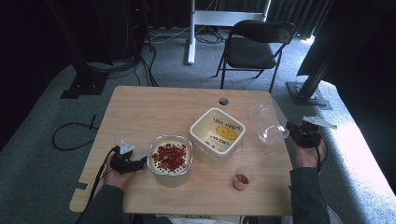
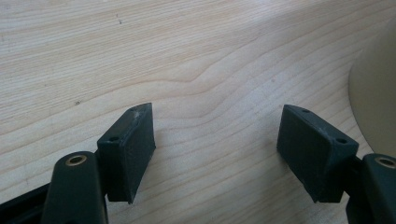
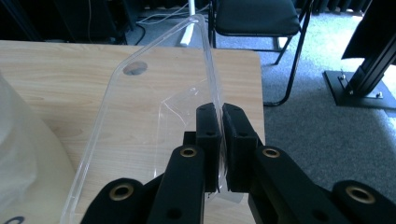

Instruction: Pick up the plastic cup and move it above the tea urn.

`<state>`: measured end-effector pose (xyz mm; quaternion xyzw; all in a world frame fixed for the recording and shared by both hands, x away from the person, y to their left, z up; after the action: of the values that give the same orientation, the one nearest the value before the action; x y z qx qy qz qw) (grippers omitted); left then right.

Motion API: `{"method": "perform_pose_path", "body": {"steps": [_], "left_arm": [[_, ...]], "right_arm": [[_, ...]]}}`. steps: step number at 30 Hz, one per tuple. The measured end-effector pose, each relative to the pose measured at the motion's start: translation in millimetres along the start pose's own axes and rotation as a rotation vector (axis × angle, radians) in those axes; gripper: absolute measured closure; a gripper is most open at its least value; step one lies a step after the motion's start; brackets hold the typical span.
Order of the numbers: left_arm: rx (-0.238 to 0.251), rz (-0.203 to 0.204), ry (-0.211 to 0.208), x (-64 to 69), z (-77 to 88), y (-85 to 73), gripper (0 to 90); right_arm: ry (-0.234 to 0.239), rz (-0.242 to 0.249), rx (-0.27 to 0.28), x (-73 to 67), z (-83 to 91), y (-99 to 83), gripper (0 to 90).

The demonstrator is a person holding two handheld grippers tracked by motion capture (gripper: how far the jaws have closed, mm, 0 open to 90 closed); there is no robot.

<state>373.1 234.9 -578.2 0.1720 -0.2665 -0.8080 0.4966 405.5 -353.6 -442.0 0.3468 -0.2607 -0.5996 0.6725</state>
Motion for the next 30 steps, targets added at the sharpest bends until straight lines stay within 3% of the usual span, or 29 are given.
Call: {"method": "perform_pose_path", "body": {"steps": [15,30], "left_arm": [[0.002,0.002,0.0,0.1,-0.1,0.0,28.4],[0.003,0.003,0.0,0.1,-0.1,0.0,28.3]], "right_arm": [[0.05,0.037,0.057,-7.8,38.1,24.9,86.3],[0.12,0.058,0.089,-20.4,49.3,35.1,86.6]]}}
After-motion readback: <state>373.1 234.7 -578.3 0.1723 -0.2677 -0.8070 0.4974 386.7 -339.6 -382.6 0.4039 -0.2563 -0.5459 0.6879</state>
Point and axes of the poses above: each handheld gripper's, and its own axes: z roughly backward along the jaws, y roughly out of its top, x roughly to its right, the point moved 5 cm from there along -z, roughly forward along the jaws, and after that the axes turned 9 degrees about -x, right-handed, at the moved point
